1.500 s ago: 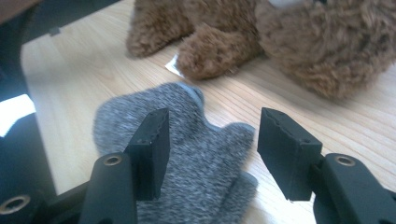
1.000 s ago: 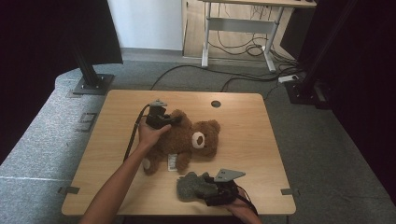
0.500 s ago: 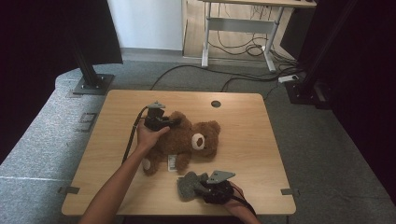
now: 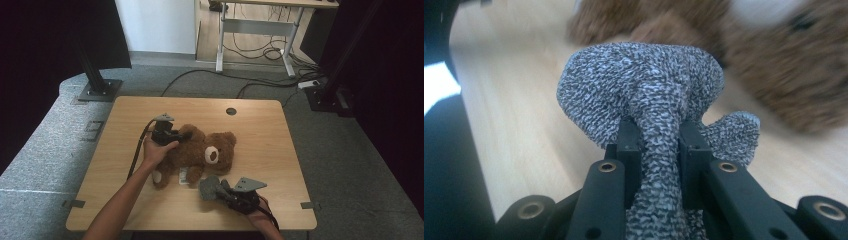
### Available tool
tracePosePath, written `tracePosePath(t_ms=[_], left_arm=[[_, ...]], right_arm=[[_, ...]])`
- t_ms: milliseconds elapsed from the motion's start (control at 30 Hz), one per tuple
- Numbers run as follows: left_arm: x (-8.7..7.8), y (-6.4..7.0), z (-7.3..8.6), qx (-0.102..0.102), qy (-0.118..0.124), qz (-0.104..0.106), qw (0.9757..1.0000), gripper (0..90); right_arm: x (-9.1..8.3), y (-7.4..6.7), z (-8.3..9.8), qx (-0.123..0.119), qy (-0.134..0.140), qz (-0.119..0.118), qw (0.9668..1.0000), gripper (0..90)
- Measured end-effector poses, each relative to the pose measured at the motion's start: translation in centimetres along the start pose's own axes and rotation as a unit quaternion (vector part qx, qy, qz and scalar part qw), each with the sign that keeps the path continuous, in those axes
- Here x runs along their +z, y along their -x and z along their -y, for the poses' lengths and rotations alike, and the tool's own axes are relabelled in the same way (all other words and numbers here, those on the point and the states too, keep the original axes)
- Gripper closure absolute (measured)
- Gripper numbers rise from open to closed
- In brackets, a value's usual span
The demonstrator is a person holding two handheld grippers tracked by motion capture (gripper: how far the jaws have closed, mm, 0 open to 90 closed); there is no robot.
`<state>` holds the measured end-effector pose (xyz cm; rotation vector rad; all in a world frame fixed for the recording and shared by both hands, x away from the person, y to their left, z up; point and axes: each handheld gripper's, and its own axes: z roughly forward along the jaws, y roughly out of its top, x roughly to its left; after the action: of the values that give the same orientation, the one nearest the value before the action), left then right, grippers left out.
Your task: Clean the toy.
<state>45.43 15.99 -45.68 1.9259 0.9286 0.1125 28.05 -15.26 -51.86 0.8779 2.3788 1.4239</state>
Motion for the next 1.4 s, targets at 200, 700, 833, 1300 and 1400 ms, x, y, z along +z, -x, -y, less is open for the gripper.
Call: tracePosePath(t_ms=[200,700,833,1300,1400], left_arm=[[-0.4,0.5,0.4,0.007,-0.007,0.005,0.9999,70.5],[-0.4,0.5,0.5,0.003,-0.011,0.006,0.9999,70.5],[-0.4,0.4,0.5,0.0,-0.011,0.007,0.9999,70.6],[-0.1,0.4,1.4,-0.004,-0.013,0.022,0.9997,70.8],[0.0,0.2,1.7,-0.013,-0.016,0.032,0.9993,71.0]], right_arm=[[-1.0,1.0,-1.8,0.015,0.048,0.034,0.9982,76.2],[4.3,4.0,-10.5,0.021,0.087,0.085,0.9924,75.7],[5.7,4.9,-11.3,0.034,0.09,0.094,0.9909,75.5],[7.3,6.2,-9.8,0.053,0.057,0.101,0.9918,76.7],[7.3,6.1,-9.5,0.05,0.054,0.101,0.9921,77.2]])
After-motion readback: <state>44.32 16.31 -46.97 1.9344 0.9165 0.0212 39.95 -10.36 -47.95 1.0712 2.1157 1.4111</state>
